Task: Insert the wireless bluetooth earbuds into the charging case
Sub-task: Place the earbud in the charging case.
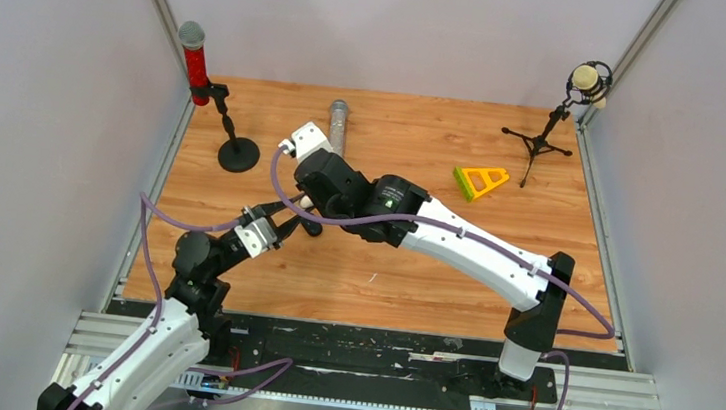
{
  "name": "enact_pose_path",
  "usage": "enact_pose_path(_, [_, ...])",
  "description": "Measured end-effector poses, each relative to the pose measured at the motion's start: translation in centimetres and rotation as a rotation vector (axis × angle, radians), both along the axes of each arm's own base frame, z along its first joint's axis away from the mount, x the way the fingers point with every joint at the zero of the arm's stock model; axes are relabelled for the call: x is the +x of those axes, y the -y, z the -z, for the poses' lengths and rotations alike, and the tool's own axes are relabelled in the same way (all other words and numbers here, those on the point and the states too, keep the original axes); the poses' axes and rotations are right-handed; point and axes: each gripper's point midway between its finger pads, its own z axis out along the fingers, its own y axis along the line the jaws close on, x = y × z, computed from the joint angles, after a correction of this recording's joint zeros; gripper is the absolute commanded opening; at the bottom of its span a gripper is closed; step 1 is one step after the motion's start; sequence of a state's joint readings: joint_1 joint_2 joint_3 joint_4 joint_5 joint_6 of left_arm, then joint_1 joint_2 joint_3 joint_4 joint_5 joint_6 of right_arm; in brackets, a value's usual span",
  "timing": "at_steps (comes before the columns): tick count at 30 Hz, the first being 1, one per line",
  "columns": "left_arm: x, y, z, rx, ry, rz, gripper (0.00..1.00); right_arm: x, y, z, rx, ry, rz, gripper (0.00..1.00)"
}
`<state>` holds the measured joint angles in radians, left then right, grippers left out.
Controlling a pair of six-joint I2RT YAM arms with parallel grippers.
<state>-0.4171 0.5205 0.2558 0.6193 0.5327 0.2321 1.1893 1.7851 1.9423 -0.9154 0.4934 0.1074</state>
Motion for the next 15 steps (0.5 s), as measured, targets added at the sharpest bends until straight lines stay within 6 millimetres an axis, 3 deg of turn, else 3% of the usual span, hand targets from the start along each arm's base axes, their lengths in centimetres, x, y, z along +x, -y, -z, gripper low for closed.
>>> enact_pose_path(15, [-0.7, -0.2, -1.5, -0.033, 0.067, 0.005, 0.0, 0.4, -0.5, -0.1, 0.029, 0.016, 0.003, 0.0])
